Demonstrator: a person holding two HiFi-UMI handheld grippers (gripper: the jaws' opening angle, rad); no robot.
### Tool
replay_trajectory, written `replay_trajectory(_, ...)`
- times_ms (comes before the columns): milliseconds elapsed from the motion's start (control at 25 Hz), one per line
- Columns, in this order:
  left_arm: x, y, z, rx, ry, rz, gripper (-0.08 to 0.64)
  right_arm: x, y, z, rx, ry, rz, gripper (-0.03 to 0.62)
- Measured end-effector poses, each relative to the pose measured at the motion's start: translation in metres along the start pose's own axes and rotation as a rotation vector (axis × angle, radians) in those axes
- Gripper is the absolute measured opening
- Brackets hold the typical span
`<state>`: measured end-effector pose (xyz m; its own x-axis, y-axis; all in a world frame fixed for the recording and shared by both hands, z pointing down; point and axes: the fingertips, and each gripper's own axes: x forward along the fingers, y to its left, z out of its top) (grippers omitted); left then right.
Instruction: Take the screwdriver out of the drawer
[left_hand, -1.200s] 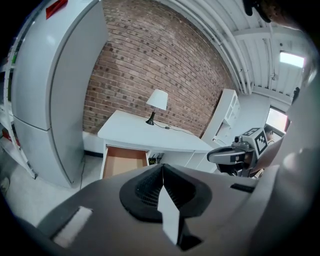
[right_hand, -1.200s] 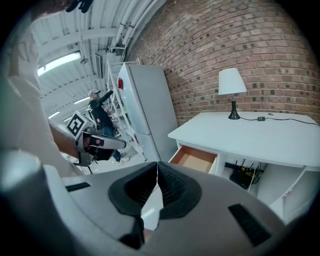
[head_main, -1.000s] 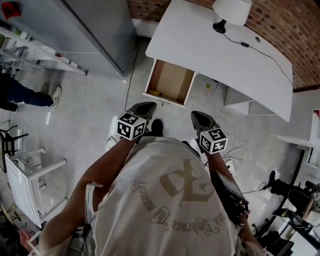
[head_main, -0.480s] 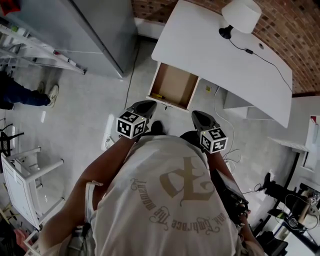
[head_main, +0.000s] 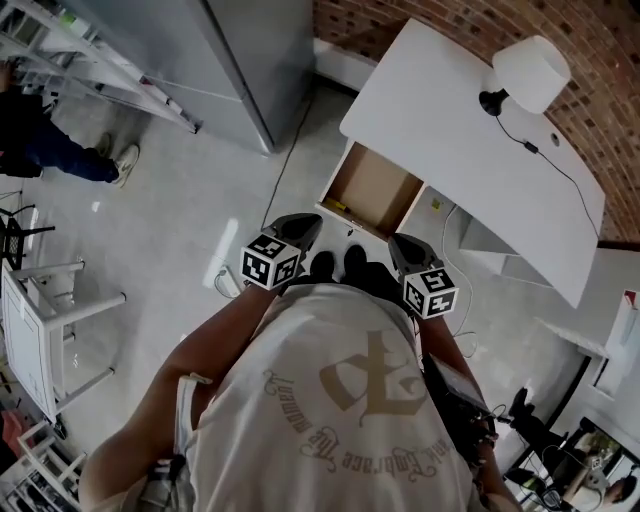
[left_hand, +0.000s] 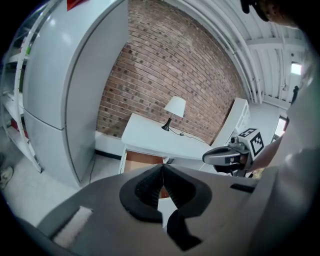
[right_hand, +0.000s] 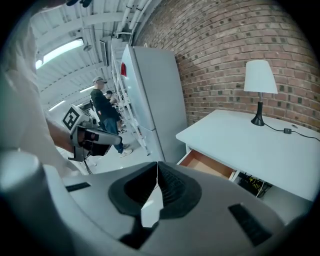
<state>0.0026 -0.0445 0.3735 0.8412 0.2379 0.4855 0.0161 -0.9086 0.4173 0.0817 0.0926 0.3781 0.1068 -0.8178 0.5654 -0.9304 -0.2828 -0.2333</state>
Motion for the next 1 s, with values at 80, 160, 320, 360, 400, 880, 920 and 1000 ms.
replay_trajectory(80,-0.004,0.005,-0.001,-0.017,-0.005,0.024,0.006,0.01,0.001,0.003,-0.012,0.009,0.03,0.006)
replay_trajectory(160,-0.006,0.011,0.0,-0.029,-0.011,0.049,0.006,0.021,0.0,0.008,-0.027,0.016,0.057,0.006)
replay_trajectory(320,-0.008,0.018,0.003,-0.058,-0.018,0.09,0.006,0.036,-0.005,0.015,-0.047,0.036,0.103,0.006)
replay_trajectory(360,-0.007,0.018,0.005,-0.062,-0.017,0.097,0.006,0.038,-0.008,0.018,-0.05,0.039,0.113,0.006)
replay_trajectory(400,-0.004,0.019,0.007,-0.065,-0.017,0.103,0.006,0.041,-0.012,0.021,-0.053,0.041,0.122,0.006)
replay_trajectory(880,0.018,0.014,0.025,-0.083,-0.046,0.223,0.006,0.068,-0.048,0.006,-0.091,0.129,0.254,0.006)
replay_trajectory(920,0.018,0.014,0.023,-0.089,-0.051,0.237,0.006,0.072,-0.049,0.004,-0.1,0.138,0.267,0.006)
replay_trajectory(1000,0.015,0.015,0.018,-0.105,-0.061,0.269,0.006,0.079,-0.05,0.0,-0.117,0.158,0.293,0.006)
